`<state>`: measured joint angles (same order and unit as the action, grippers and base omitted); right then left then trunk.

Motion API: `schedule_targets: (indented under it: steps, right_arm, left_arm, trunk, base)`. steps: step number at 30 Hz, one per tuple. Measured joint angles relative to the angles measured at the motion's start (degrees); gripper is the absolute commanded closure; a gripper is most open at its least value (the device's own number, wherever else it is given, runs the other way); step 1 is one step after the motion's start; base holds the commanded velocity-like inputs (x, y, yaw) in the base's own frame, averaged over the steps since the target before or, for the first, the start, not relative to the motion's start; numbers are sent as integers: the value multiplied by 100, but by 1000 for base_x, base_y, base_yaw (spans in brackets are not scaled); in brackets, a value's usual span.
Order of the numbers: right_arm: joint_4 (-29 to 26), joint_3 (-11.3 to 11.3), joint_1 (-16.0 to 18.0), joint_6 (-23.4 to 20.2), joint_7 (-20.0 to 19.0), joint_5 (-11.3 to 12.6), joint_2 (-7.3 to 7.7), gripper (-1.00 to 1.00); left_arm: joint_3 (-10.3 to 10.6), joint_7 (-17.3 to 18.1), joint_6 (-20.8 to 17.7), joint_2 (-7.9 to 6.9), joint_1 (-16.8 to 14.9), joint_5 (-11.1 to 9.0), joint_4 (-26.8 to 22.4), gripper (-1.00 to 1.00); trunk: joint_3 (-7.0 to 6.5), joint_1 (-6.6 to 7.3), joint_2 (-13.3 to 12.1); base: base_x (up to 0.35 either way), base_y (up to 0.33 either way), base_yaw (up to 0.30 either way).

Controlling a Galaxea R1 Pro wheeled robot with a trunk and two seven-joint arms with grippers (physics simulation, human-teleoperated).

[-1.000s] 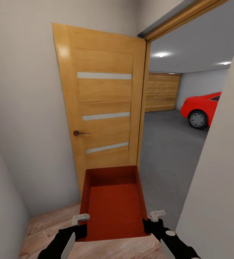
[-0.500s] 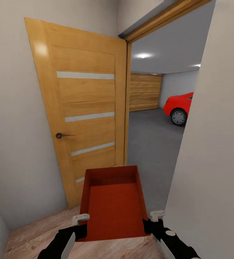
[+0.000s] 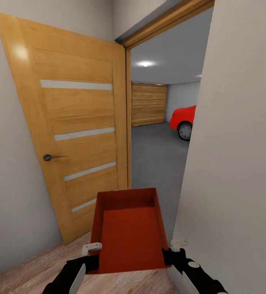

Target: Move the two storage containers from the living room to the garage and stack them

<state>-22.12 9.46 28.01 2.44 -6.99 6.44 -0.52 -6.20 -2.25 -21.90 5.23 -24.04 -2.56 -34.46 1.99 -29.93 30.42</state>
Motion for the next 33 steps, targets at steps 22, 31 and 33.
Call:
schedule_targets:
  steps: [22, 31, 33]
  right_arm:
    - [1, -1, 0, 3, 0, -1, 1, 100]
    - [0, 2, -1, 3, 1, 0, 1, 100]
    - [0, 0, 0, 3, 0, 0, 1, 100]
  left_arm:
    - [-1, -2, -2, 2, -2, 2, -1, 100]
    - [-1, -3, 1, 2, 0, -1, -1, 100]
    - [1, -4, -2, 1, -3, -1, -1, 100]
  trunk:
    - [0, 2, 1]
    - [0, 2, 1]
    - [0, 2, 1]
  base:
    - [61, 73, -3]
    - [212, 234, 0]
    - [212, 235, 0]
